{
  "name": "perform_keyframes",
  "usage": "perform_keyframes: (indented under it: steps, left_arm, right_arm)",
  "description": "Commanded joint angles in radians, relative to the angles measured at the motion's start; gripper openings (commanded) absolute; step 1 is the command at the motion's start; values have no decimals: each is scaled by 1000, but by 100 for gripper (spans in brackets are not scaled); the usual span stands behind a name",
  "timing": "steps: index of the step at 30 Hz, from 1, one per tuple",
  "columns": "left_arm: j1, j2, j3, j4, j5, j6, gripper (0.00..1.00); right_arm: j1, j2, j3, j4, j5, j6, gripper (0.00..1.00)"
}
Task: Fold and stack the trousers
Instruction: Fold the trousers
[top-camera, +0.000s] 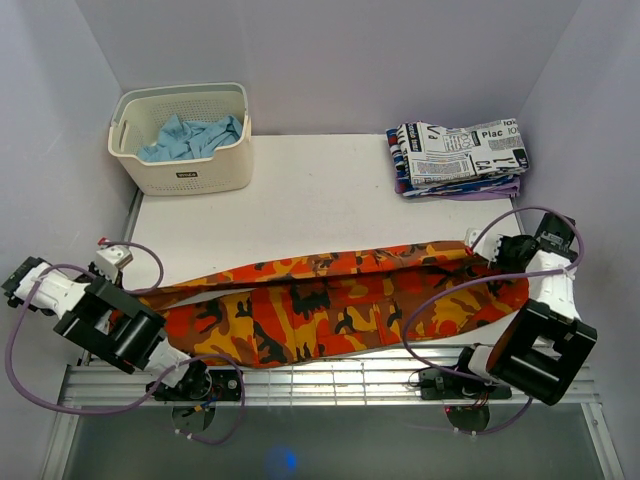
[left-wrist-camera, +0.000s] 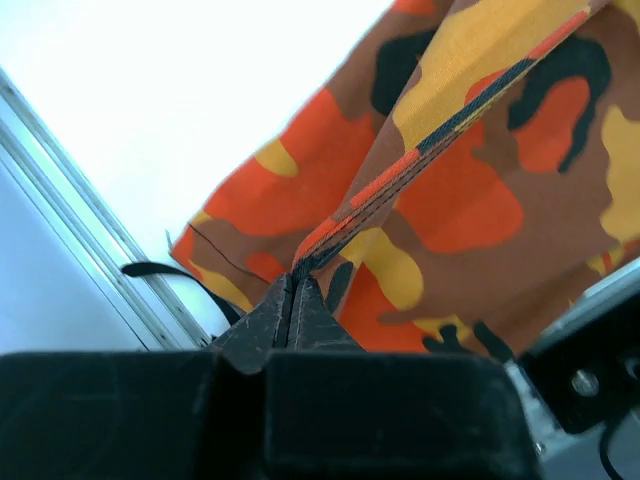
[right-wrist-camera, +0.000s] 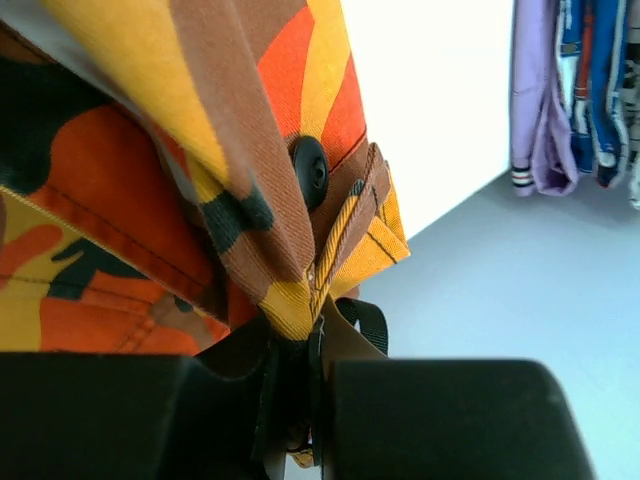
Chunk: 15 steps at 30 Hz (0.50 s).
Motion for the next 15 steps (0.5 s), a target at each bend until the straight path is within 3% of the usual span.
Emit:
perform_keyframes:
  steps: [1,6,9,13,15]
  left_arm:
    - [66,-52,9,-19,-85,154,0]
    - [147,-69,-100,-58,-237,268,0]
    - [173,-34,-189,-30,-335,256,0]
    - [158,-35,-353,217,-339,178,0]
    - [67,-38,-405,410,-329,-5,0]
  right_arm:
    - [-65,-71,-26,-39,56,-123,8]
    - [-136,-183,-200,-39,97,-310,8]
    - [-144,-189,-269,-39,127,-356,8]
    - [-128,-145,-335,47,162,-353,8]
    - [-108,-97,-328,92,192,-306,8]
